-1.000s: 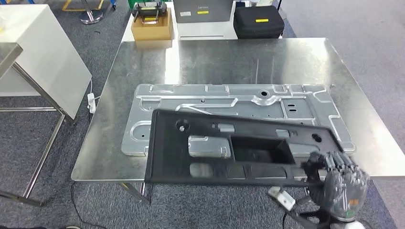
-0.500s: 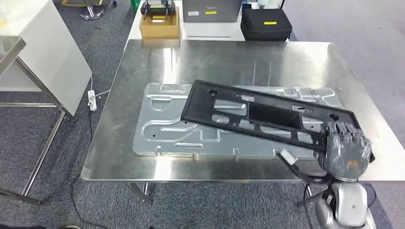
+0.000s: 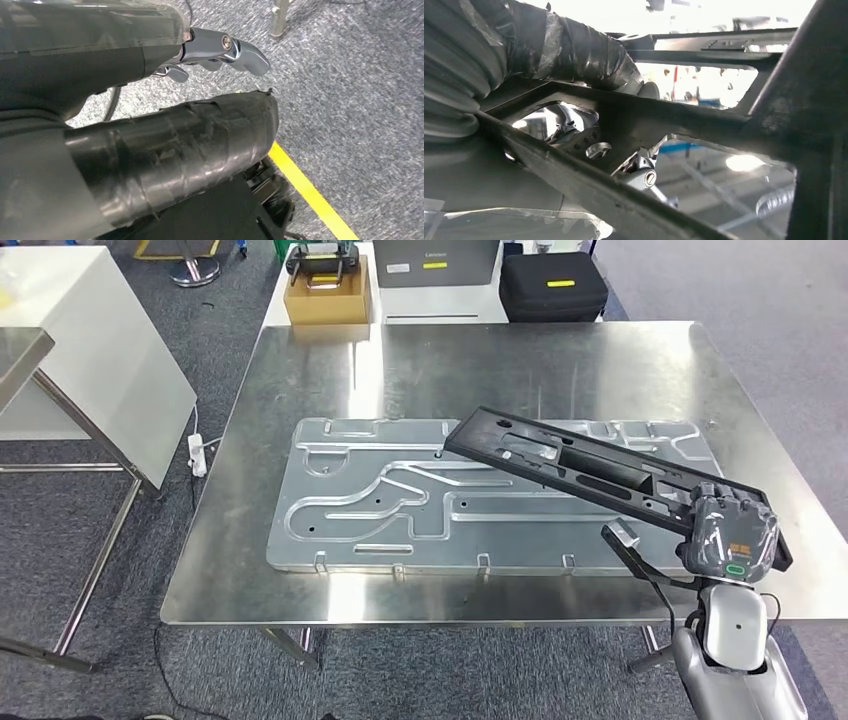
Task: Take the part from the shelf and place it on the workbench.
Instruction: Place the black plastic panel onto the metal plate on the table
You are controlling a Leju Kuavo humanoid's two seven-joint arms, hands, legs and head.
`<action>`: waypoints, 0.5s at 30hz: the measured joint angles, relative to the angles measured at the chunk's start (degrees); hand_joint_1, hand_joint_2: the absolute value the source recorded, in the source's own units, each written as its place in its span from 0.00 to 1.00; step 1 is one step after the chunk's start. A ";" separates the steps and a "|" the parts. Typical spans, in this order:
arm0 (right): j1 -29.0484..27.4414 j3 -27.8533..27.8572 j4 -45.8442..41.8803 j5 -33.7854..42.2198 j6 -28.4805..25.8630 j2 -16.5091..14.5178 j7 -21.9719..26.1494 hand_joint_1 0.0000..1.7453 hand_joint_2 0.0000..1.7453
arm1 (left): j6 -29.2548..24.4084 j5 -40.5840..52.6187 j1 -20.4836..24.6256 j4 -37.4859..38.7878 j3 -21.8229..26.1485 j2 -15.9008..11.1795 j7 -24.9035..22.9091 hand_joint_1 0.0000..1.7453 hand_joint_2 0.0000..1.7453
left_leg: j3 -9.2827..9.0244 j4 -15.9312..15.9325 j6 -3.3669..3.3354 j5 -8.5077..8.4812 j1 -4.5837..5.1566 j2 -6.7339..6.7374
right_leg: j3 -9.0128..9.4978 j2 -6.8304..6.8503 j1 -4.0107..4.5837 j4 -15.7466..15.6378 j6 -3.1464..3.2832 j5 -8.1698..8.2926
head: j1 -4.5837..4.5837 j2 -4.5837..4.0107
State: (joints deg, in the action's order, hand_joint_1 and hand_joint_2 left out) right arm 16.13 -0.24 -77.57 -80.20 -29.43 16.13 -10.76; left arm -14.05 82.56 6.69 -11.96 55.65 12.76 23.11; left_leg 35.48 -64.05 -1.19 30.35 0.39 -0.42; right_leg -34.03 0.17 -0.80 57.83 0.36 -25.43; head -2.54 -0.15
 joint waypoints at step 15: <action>-1.47 -0.30 12.64 -0.03 -5.19 -4.40 -1.19 0.00 0.00 | -0.02 -0.18 0.28 0.00 -0.97 0.02 -0.62 0.00 0.00 | -1.47 6.05 -1.56 -4.97 -0.66 0.00 | -1.51 -0.08 -0.16 4.91 -2.00 -3.74 | -0.04 0.00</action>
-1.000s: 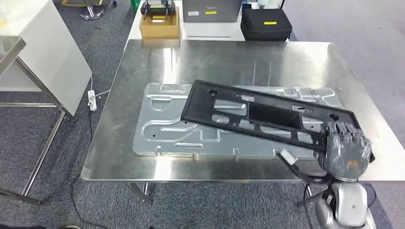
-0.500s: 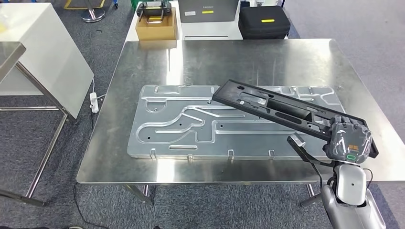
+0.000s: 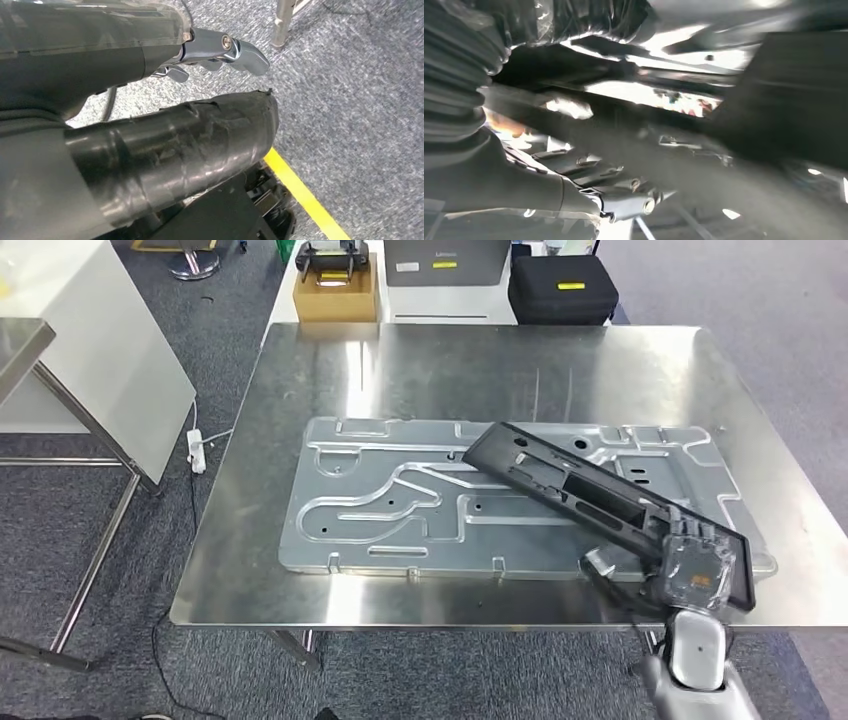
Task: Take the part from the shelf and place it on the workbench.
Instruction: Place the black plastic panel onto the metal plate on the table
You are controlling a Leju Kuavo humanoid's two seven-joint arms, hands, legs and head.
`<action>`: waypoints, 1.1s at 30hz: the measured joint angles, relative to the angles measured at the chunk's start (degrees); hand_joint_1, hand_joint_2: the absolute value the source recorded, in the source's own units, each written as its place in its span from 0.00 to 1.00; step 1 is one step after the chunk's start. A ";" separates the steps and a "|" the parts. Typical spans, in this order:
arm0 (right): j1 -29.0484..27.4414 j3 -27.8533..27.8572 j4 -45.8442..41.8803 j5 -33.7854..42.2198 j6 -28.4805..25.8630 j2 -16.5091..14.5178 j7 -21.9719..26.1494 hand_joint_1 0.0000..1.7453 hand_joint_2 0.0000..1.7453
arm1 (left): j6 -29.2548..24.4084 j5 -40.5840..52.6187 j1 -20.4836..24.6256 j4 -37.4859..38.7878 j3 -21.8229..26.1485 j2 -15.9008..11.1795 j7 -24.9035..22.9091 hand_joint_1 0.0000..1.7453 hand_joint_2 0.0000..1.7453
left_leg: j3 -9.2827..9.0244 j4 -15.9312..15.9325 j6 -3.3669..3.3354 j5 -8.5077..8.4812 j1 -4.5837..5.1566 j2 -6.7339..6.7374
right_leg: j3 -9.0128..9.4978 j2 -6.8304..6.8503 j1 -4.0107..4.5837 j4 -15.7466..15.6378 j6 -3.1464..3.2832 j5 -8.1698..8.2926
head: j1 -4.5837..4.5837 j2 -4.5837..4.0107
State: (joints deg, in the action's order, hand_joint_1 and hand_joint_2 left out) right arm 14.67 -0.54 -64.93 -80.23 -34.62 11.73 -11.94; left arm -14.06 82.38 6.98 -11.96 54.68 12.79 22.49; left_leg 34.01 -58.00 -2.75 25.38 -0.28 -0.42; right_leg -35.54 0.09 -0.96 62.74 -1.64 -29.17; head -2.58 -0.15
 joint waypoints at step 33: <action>-24.96 6.49 -40.73 24.59 -5.61 -8.71 26.87 0.00 0.25 | -2.88 -5.45 -2.31 0.00 2.01 -0.37 1.91 0.00 0.00 | -2.64 0.56 -0.27 1.57 0.08 0.31 | -3.20 -0.07 0.12 8.54 -0.18 -4.60 | -0.01 0.00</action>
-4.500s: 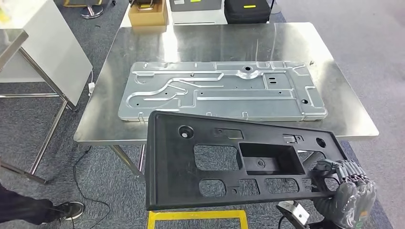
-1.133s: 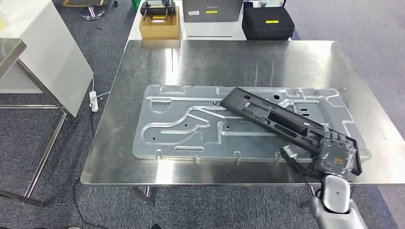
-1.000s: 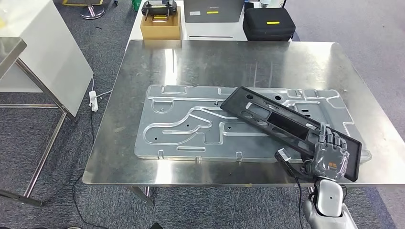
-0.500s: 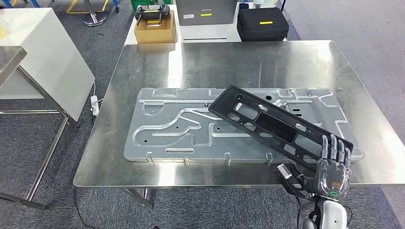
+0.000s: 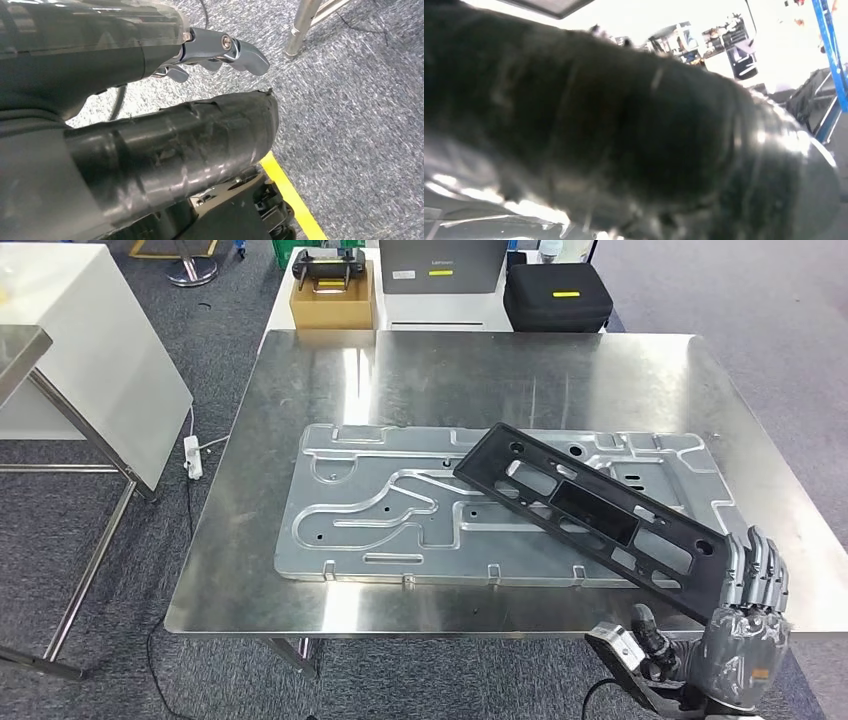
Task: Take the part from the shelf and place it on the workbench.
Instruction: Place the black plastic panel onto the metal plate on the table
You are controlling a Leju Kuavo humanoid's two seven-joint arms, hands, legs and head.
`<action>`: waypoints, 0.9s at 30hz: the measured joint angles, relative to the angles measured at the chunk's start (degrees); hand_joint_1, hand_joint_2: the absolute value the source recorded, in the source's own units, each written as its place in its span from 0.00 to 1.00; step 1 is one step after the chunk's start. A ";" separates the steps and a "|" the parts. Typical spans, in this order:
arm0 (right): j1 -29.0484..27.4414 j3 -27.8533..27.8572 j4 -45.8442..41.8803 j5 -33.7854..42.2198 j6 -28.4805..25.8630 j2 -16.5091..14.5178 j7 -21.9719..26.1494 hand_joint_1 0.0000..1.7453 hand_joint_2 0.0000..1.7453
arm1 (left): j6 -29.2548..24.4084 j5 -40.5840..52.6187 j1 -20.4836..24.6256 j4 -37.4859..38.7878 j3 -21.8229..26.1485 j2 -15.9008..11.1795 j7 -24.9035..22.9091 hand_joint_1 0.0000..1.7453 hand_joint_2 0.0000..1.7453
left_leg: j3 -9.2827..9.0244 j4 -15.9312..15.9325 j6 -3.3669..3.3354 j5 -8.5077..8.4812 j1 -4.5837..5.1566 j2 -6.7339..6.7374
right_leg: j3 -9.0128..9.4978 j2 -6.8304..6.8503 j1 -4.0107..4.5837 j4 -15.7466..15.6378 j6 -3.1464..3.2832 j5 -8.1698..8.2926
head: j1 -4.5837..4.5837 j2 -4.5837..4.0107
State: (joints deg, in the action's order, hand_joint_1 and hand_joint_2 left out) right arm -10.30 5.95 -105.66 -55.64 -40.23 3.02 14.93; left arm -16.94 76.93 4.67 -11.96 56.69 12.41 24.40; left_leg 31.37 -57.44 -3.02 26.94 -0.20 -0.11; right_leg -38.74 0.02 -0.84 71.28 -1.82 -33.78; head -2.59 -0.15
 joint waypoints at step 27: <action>-1.62 -4.73 -4.28 24.49 0.41 -3.89 10.17 0.00 1.00 | -5.04 -0.49 0.07 0.00 0.86 0.05 -2.01 0.00 0.00 | -1.12 -0.30 0.80 1.13 0.19 -0.04 | 4.51 0.13 0.40 -11.45 0.94 7.29 | 0.03 0.00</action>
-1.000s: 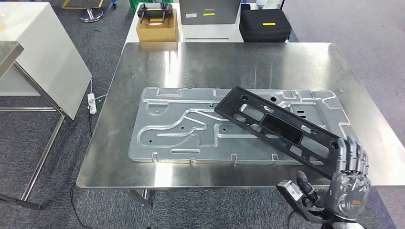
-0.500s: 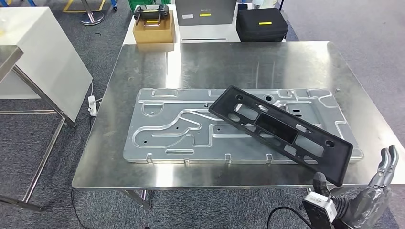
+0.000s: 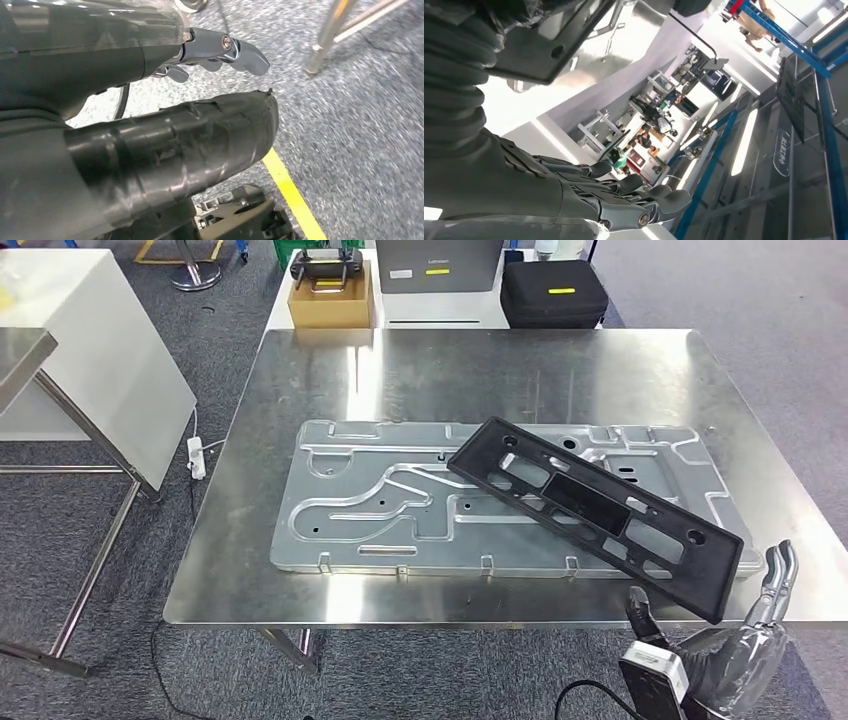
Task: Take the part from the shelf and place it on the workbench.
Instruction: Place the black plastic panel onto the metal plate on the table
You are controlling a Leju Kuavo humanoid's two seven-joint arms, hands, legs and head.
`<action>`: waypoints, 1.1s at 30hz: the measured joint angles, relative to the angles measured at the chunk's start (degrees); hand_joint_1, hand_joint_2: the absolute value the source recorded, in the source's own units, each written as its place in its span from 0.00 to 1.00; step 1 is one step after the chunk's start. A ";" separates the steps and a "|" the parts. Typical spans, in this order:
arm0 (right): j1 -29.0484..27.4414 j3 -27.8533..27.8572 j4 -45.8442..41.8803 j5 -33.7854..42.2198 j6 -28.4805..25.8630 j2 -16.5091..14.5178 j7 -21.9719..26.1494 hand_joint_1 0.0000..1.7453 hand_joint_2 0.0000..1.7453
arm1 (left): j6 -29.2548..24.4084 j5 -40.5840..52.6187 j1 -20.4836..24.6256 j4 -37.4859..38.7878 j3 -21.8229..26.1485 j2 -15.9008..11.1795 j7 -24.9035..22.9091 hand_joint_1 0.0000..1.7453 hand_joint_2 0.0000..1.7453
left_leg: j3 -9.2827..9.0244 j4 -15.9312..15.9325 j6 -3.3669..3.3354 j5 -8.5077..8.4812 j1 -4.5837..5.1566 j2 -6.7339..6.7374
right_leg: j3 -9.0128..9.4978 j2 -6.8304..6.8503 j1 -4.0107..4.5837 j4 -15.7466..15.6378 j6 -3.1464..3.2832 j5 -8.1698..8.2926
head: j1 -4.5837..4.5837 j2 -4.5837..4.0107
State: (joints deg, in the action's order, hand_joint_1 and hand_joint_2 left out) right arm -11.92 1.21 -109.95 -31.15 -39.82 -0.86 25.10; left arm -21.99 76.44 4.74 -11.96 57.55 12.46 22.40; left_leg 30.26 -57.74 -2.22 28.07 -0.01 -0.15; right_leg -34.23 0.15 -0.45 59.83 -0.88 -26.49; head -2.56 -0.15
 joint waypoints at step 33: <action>-3.54 1.34 1.23 4.47 0.11 -1.06 1.81 0.00 1.00 | -0.48 -0.68 -0.03 0.00 0.64 -0.07 -0.18 0.00 0.00 | -0.04 0.20 -0.87 -0.34 -0.10 0.51 | -2.43 -0.04 -0.41 5.32 -0.92 -4.28 | 0.06 0.00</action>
State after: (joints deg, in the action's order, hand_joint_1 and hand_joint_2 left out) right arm -15.46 2.56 -108.72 -26.68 -39.71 -1.92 26.91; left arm -22.46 75.76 4.71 -11.96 58.19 12.39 22.22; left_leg 30.22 -57.55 -3.09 27.73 -0.11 0.36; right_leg -36.65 0.11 -0.86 65.15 -1.80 -30.76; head -2.50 -0.15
